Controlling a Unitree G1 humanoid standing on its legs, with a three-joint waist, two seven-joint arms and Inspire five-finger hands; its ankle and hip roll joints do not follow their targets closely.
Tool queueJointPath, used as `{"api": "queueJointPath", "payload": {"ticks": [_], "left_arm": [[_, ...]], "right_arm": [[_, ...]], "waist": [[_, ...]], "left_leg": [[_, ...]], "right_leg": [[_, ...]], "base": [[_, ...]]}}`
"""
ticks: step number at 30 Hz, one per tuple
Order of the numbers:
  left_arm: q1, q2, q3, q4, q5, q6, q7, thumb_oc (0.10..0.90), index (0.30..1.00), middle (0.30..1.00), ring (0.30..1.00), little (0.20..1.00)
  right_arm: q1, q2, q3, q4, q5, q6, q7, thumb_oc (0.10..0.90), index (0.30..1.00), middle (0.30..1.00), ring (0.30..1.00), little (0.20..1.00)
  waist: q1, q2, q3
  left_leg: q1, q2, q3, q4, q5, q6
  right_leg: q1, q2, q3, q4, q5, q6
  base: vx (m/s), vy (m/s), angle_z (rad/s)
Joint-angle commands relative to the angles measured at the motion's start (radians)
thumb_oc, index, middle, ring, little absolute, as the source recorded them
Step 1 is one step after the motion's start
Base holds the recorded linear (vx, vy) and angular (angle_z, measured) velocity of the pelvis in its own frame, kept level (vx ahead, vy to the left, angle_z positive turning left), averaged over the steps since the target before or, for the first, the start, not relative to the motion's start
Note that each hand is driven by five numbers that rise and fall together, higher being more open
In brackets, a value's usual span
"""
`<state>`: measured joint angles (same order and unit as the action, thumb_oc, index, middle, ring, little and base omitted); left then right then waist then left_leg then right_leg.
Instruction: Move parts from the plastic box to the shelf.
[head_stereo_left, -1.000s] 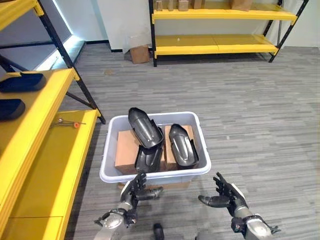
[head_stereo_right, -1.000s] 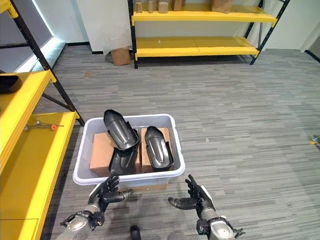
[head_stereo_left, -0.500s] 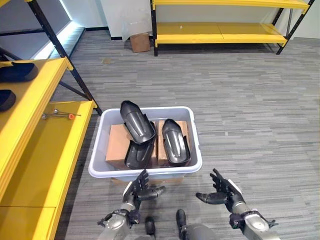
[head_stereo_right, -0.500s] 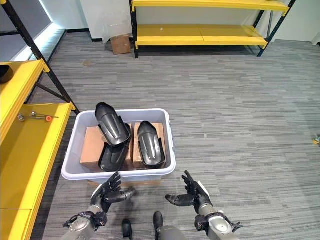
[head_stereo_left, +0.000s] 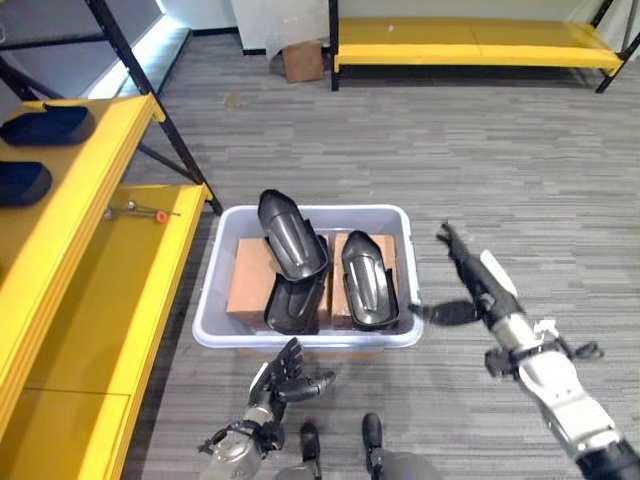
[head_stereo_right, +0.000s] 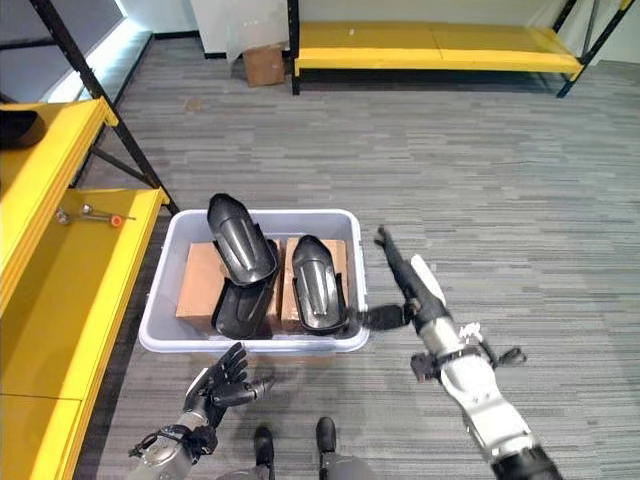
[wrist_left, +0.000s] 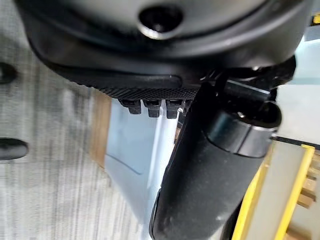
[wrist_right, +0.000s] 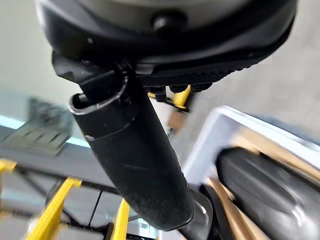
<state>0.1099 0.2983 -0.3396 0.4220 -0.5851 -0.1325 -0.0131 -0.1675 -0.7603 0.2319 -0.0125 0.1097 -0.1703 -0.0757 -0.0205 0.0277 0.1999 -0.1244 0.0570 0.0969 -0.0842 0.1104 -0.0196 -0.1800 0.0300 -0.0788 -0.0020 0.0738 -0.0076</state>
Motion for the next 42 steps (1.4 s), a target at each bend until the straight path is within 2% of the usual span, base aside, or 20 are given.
{"api": "queueJointPath", "payload": {"ticks": [1, 3, 8, 9, 15, 21, 31, 42], "left_arm": [[-0.078, 0.044, 0.013, -0.066, -0.015, -0.070, -0.021, 0.900, 1.000, 1.000, 1.000, 1.000], [-0.095, 0.046, 0.008, -0.067, -0.015, -0.073, -0.003, 0.900, 1.000, 1.000, 1.000, 1.000], [-0.116, 0.046, 0.002, -0.064, -0.014, -0.080, 0.022, 0.900, 1.000, 1.000, 1.000, 1.000], [-0.124, 0.052, -0.002, -0.067, -0.008, -0.085, 0.031, 0.900, 1.000, 1.000, 1.000, 1.000], [-0.151, 0.053, -0.002, -0.077, -0.011, -0.092, 0.065, 0.900, 1.000, 1.000, 1.000, 1.000], [-0.173, 0.044, 0.000, -0.077, -0.013, -0.100, 0.092, 0.900, 1.000, 1.000, 1.000, 1.000], [-0.179, 0.041, 0.013, -0.079, -0.008, -0.103, 0.121, 0.900, 1.000, 1.000, 1.000, 1.000], [-0.189, 0.036, 0.022, -0.084, -0.003, -0.108, 0.158, 0.900, 1.000, 1.000, 1.000, 1.000]], "right_arm": [[-0.174, 0.002, 0.045, -0.054, -0.175, -0.085, -0.091, 0.900, 1.000, 1.000, 1.000, 1.000], [-0.312, -0.017, 0.112, 0.006, -0.244, -0.062, -0.122, 0.900, 1.000, 1.000, 1.000, 1.000], [-0.472, -0.010, 0.219, 0.105, -0.309, -0.025, -0.148, 0.900, 1.000, 1.000, 1.000, 1.000], [-0.549, -0.024, 0.263, 0.159, -0.363, -0.002, -0.153, 0.900, 1.000, 1.000, 1.000, 1.000], [-0.711, -0.004, 0.343, 0.288, -0.427, 0.040, -0.192, 0.900, 1.000, 1.000, 1.000, 1.000], [-0.775, 0.020, 0.360, 0.327, -0.427, 0.050, -0.212, 0.900, 1.000, 1.000, 1.000, 1.000], [-0.836, 0.010, 0.357, 0.281, -0.478, 0.066, -0.242, 0.900, 1.000, 1.000, 1.000, 1.000], [-0.911, 0.043, 0.355, 0.209, -0.528, 0.085, -0.278, 0.900, 1.000, 1.000, 1.000, 1.000]], "waist": [[0.028, -0.083, 0.037], [0.050, -0.087, 0.067], [0.073, -0.087, 0.101], [0.090, -0.084, 0.117], [0.112, -0.072, 0.162], [0.125, -0.070, 0.192], [0.128, -0.060, 0.217], [0.139, -0.068, 0.246]], "left_leg": [[0.039, -0.046, 0.028, -0.003, -0.048, 0.008], [0.009, -0.044, 0.019, -0.003, -0.035, 0.002], [-0.019, -0.044, 0.006, -0.003, -0.021, -0.004], [-0.034, -0.044, -0.001, -0.003, -0.015, -0.008], [-0.080, -0.047, -0.017, -0.003, 0.000, -0.015], [-0.111, -0.047, -0.024, -0.003, 0.006, -0.020], [-0.141, -0.050, -0.035, -0.003, 0.007, -0.025], [-0.168, -0.052, -0.044, -0.003, 0.004, -0.026]], "right_leg": [[0.043, -0.060, 0.018, -0.022, 0.002, 0.079], [0.019, -0.062, 0.003, -0.022, 0.009, 0.079], [-0.003, -0.066, -0.009, -0.020, 0.013, 0.075], [-0.014, -0.067, -0.018, -0.019, 0.014, 0.074], [-0.060, -0.069, -0.033, -0.008, 0.018, 0.071], [-0.088, -0.064, -0.038, -0.013, 0.024, 0.073], [-0.107, -0.068, -0.049, -0.023, 0.023, 0.072], [-0.130, -0.068, -0.058, -0.020, 0.022, 0.073]], "base": [[-0.07, -0.027, 0.22], [-0.09, -0.041, 0.10], [-0.05, -0.032, 0.17], [-0.05, -0.025, 0.16], [-0.04, -0.017, 0.11], [-0.01, -0.018, 0.02], [0.01, -0.007, 0.02], [0.01, -0.005, 0.03]]}}
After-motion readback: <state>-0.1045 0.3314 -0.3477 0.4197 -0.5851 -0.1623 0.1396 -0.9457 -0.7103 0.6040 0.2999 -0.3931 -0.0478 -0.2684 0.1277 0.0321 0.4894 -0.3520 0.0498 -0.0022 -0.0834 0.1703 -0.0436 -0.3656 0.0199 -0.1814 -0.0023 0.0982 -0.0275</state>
